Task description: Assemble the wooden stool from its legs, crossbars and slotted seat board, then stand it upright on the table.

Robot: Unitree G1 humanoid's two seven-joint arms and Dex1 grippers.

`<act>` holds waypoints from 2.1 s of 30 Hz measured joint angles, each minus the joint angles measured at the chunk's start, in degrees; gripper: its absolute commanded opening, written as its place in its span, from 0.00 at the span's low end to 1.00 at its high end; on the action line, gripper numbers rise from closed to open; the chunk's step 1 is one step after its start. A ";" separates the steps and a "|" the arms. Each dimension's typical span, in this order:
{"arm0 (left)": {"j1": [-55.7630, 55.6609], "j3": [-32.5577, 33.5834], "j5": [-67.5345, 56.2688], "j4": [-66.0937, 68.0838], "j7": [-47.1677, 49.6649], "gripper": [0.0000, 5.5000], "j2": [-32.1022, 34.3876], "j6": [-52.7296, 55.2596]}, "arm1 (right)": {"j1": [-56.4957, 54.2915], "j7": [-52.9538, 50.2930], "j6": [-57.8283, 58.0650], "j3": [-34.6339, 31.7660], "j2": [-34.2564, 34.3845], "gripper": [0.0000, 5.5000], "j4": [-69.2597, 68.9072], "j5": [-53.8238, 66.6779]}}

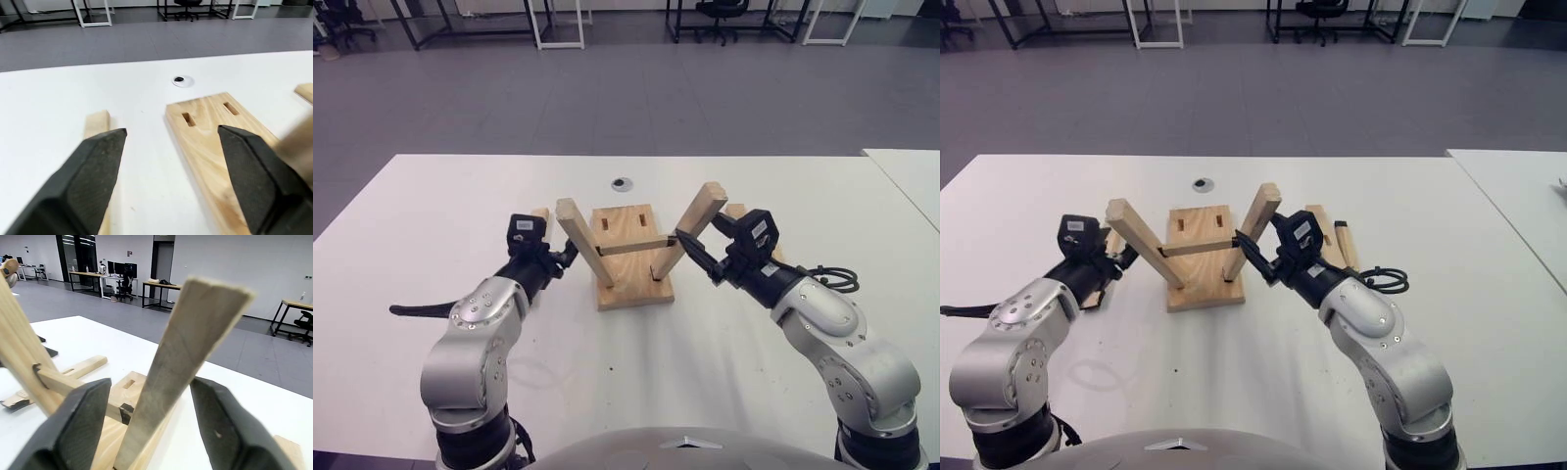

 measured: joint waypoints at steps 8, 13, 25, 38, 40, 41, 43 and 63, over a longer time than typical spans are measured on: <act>-7.82 -3.98 2.63 3.60 8.36 0.62 -4.64 2.79 | -1.67 -0.89 3.58 -1.23 0.82 0.54 0.17 2.12; -11.98 -7.68 4.84 9.10 9.51 0.62 -4.03 1.07 | -2.69 -2.48 5.25 -1.62 0.76 0.54 0.39 1.99; -5.66 7.15 -3.04 14.42 -10.35 0.62 17.79 -12.72 | -5.41 10.33 -5.11 -21.77 -5.02 0.54 7.40 13.15; -24.69 -1.60 -17.89 27.47 -13.79 0.62 11.25 -28.85 | -22.61 12.48 -5.96 -9.13 -6.28 0.54 29.14 17.79; -22.80 -5.23 -14.40 30.11 -15.17 0.62 13.57 -38.00 | -21.58 12.41 -6.96 -7.44 -5.64 0.54 28.54 16.10; -22.76 -5.80 -13.85 30.58 -15.21 0.62 13.67 -39.44 | -20.33 12.31 -5.43 -5.27 -4.51 0.54 29.55 15.82; -24.08 -5.39 -15.17 30.96 -15.16 0.62 13.70 -38.67 | -20.60 10.73 -4.11 -7.28 -2.21 0.54 29.98 18.46; -28.54 -12.27 -16.94 36.45 -7.63 0.62 8.75 -44.13 | -31.66 4.87 -3.34 -10.26 -2.48 0.54 39.87 24.62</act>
